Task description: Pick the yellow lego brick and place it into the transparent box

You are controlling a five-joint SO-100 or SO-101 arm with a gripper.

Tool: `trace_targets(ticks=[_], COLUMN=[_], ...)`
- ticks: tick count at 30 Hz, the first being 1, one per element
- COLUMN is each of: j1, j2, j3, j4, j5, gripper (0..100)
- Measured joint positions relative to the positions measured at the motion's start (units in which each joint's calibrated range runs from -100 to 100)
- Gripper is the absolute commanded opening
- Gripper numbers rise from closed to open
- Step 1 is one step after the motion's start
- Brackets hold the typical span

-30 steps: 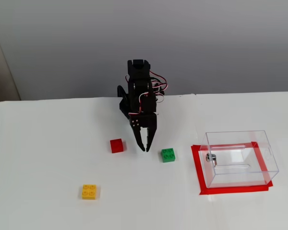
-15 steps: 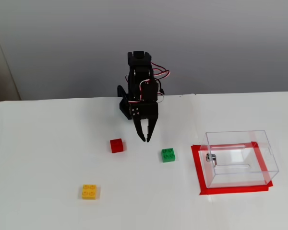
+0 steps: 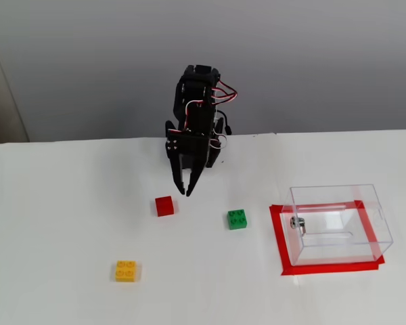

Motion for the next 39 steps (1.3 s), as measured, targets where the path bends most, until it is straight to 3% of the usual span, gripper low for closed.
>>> trace_targets(ticks=[14, 23, 28, 39], j1=[19.87, 26.18, 27.03, 25.53], j2=[23.0, 40.34, 48.03, 59.96], j3=[-14.21, -26.13, -31.6, -40.07], j4=[0.0, 0.0, 0.0, 0.0], j5=[-2.05, 1.27, 1.47, 0.78], gripper=[2, 2, 15, 25])
